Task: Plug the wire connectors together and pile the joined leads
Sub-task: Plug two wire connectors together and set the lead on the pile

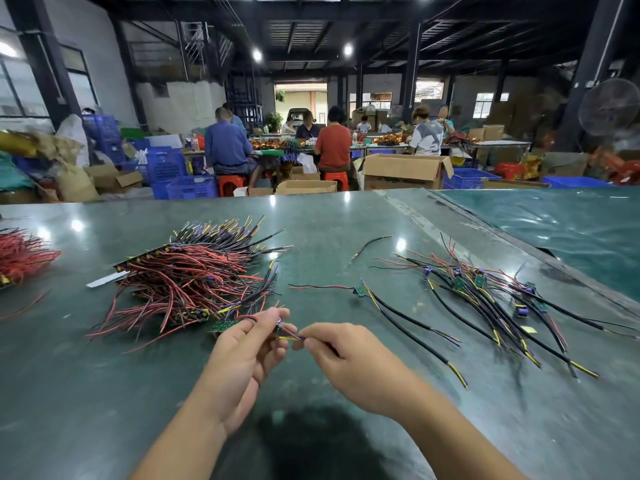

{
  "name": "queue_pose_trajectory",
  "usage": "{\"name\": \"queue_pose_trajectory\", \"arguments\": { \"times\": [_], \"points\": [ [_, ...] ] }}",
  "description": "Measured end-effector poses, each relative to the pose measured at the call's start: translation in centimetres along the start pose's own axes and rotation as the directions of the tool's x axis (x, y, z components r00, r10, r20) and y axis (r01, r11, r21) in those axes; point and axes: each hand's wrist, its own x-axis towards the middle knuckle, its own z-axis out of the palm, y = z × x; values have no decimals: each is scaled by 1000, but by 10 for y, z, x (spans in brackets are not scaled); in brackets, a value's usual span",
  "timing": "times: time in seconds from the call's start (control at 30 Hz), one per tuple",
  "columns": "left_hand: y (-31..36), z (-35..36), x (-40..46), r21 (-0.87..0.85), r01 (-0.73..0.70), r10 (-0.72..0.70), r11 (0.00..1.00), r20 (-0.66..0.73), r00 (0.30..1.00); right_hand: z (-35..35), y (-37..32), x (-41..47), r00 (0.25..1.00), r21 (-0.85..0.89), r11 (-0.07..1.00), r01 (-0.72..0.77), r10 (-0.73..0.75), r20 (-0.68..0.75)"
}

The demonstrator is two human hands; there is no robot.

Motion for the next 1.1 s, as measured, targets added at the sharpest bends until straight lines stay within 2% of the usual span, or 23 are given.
{"name": "queue_pose_trajectory", "arguments": {
  "times": [0.13,0.43,0.7,0.87,1.0,1.1],
  "points": [
    [1,-2,0,-15,0,1,1000,67,998,-5,2,0,999,25,999,-31,32,-13],
    [-5,0,0,-8,-21,22,1000,19,1000,-4,5,0,972,-1,989,-149,146,-181],
    [-5,-1,0,-13,-95,96,995,65,993,-7,9,0,958,225,964,-143,192,-213],
    [-6,0,0,-37,-106,107,994,46,993,3,12,3,932,257,953,-160,232,-280],
    [-9,0,1,-18,-70,70,997,2,998,10,15,5,925,255,958,-133,212,-315],
    [-8,-2,3,-34,-32,31,999,-24,999,11,14,3,948,210,976,-47,111,-300]
  ]
}}
